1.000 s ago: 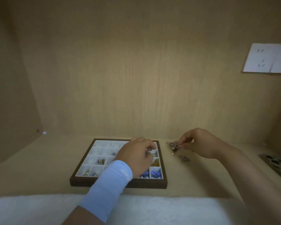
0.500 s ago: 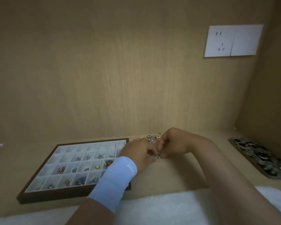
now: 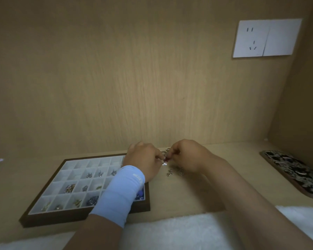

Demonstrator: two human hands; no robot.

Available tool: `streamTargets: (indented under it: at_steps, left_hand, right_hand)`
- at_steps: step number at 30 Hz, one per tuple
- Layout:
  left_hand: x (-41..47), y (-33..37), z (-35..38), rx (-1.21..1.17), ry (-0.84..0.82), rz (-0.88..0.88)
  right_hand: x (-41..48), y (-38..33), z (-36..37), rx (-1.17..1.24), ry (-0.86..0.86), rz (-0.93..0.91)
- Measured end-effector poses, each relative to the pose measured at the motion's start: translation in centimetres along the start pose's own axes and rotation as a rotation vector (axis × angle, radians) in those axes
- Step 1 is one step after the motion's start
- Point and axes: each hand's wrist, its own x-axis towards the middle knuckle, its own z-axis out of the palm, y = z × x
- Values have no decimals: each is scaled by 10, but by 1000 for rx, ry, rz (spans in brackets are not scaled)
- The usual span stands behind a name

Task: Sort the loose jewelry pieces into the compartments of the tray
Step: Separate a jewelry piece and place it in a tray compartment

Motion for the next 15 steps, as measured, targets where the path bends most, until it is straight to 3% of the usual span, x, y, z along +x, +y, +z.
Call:
streamTargets:
  at_steps: [4, 15]
  left_hand:
    - [7, 5, 4, 113, -69, -5]
    - [5, 8, 9, 89, -58, -26]
  right_hand:
    - [1, -2, 6, -29, -6, 4]
    - [-5, -9, 1, -16, -64, 33]
